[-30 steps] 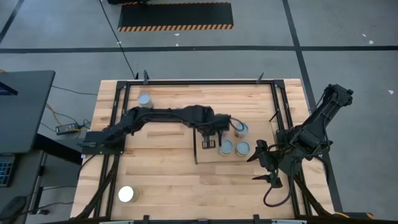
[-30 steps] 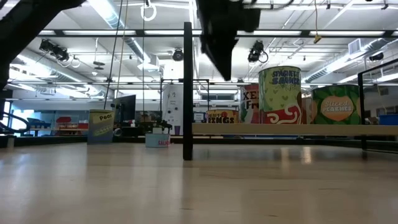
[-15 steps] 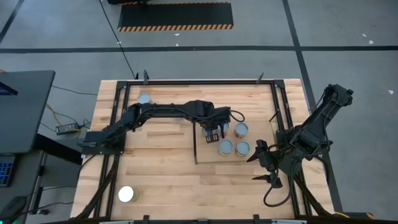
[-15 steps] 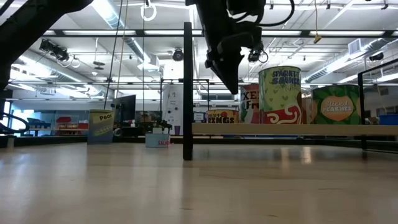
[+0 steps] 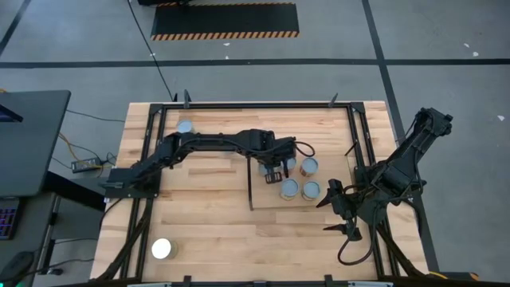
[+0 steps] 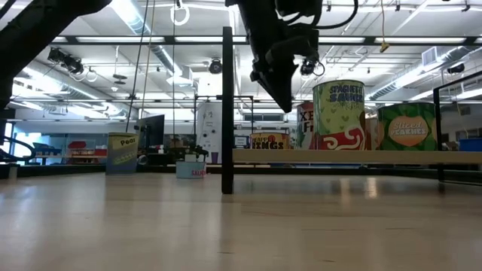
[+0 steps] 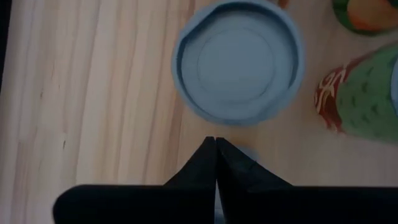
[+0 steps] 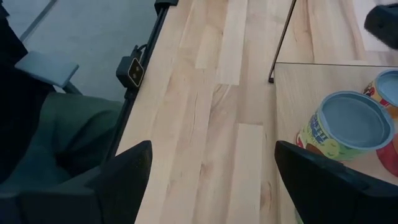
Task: Pick and place cans onto a shelf
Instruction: Adjust the cans on the shelf
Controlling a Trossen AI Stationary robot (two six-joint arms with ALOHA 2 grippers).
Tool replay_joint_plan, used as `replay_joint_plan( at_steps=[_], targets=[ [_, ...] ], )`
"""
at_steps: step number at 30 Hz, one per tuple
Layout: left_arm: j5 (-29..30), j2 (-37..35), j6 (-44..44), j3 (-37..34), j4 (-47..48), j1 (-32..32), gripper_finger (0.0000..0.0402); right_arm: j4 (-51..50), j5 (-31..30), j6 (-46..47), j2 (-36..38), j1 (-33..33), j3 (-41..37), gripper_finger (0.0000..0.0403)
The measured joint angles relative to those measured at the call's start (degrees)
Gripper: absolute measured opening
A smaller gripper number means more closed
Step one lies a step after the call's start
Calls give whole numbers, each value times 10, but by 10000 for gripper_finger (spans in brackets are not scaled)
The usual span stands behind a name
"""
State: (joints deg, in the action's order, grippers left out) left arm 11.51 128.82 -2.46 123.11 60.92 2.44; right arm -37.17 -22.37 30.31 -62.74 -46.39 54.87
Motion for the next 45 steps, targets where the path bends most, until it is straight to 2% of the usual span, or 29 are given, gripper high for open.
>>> replay_joint_plan(
  at_steps=[7,13,15,19,26,45],
  targets=[
    [-23,-46,-64,0,78,-32,9,-1,0,0,0,0,0,347],
    [-66,-44,-75,1,64,-103,9,-2,0,0,0,0,0,347],
    [-48,-37,-79,0,46,-121,9,-2,0,2,0,0,0,347],
    [29,-22,-90,0,21,-140,9,2,-1,2,0,0,0,347],
    [81,-4,-104,0,22,-128,9,-3,0,23,0,0,0,347],
    [78,9,-68,0,-42,-114,9,-2,0,10,0,0,0,347]
  ],
)
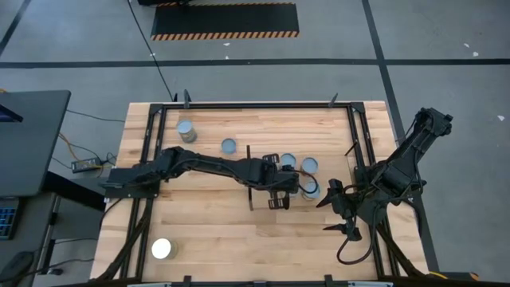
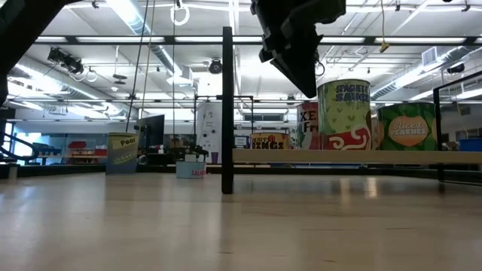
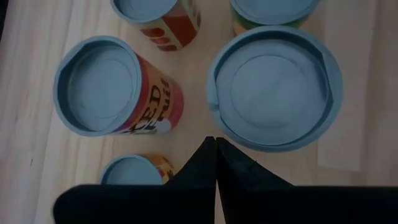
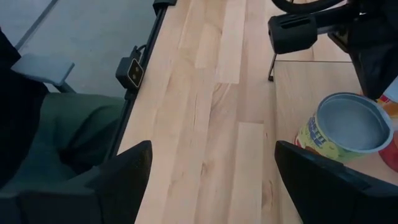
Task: Pick and place cans onto a shelf
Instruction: Adjust the cans on the shelf
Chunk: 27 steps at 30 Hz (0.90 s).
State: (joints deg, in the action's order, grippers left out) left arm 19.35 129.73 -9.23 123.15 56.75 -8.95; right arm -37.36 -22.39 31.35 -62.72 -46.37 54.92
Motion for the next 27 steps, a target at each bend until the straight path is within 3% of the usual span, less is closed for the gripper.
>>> replay_joint_plan(
  at_steps=[8,14,21,27],
  targets=[
    [-1,-4,0,-1,17,-6,9,-3,-4,0,0,0,0,347],
    [0,-39,0,3,33,-22,9,-67,-111,-5,-14,20,0,347],
    [-1,-50,-6,3,39,-36,9,-79,-217,-67,-77,93,0,347],
    [-1,-47,-9,2,58,-42,9,-107,-258,-58,-129,146,0,346]
  ],
)
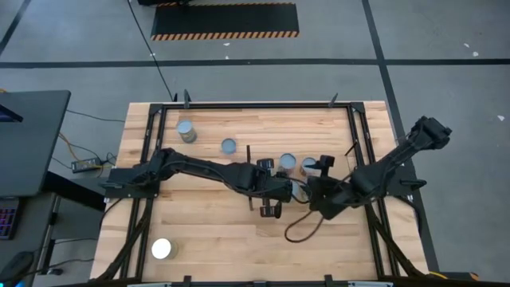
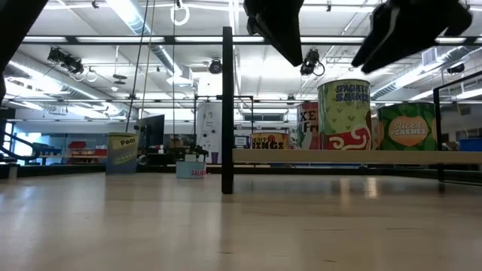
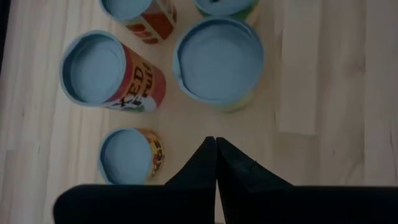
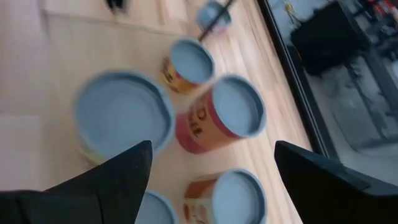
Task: Pick and place cans onto a shelf
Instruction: Adjust the cans on the shelf, then put the light blue on the shelf aligned with the yellow can
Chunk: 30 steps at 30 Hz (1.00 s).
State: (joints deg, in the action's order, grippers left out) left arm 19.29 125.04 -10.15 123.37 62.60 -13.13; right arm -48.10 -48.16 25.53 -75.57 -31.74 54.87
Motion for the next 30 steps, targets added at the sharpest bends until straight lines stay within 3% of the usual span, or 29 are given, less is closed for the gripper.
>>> replay_joint_plan(
  at_steps=[9,21,30],
  targets=[
    [0,-2,-2,0,24,-23,9,-10,26,-1,-51,59,0,346],
    [25,-6,7,-1,31,-32,9,-8,48,-7,-34,60,0,346],
    [76,-111,17,0,77,-6,3,-104,53,36,39,22,0,346]
  ],
)
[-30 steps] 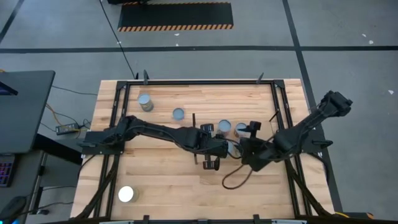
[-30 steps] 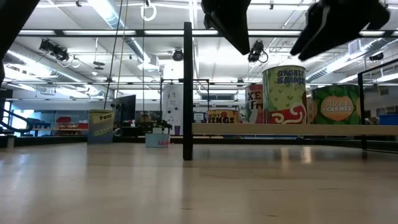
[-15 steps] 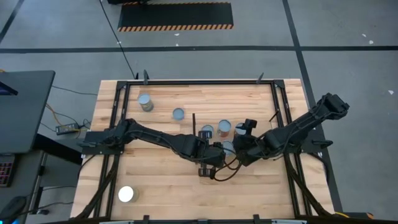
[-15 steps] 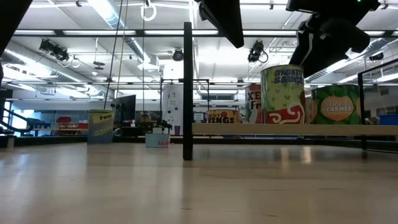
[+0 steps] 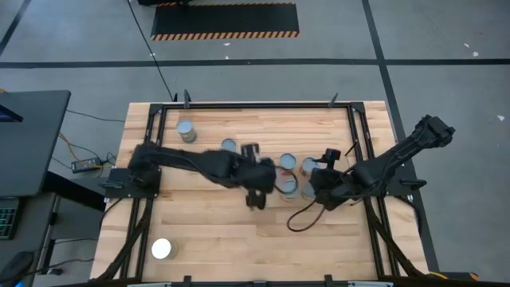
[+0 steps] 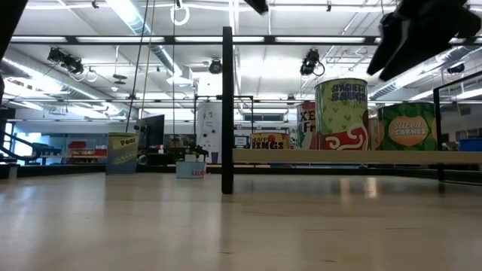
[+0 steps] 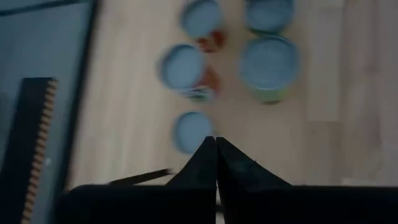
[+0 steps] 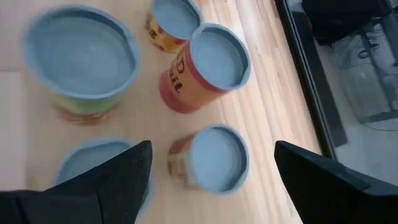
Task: Pick and place cans onto a shelf
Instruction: Put the light blue on the shelf aligned with the yellow can
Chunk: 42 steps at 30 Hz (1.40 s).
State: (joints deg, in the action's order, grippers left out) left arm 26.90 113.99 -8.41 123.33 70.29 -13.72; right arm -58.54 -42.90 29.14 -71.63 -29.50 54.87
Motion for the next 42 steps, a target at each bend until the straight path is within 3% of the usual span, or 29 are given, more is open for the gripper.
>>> replay_joint_plan(
  at_steps=[7,10,14,18,25,30,34,38,42],
  targets=[
    [81,-86,-49,-3,62,7,4,26,1,52,79,-97,-45,346],
    [117,-130,-82,-56,75,8,4,42,1,76,99,-133,-56,346],
    [152,-220,-142,-209,37,18,5,61,1,80,115,-170,-57,346],
    [151,-326,-177,-393,-88,53,24,82,5,64,126,-190,-57,346],
    [68,-456,-180,-639,-280,176,137,99,5,57,136,-195,-57,346],
    [-59,-463,-156,-775,-474,274,254,106,6,56,136,-192,-57,346],
    [-89,-425,-118,-860,-629,324,339,121,6,56,136,-190,-57,346],
    [-90,-369,-90,-894,-737,345,379,133,6,55,136,-190,-57,346],
    [-93,-306,-83,-891,-775,345,387,137,6,53,136,-189,-57,346]
  ],
)
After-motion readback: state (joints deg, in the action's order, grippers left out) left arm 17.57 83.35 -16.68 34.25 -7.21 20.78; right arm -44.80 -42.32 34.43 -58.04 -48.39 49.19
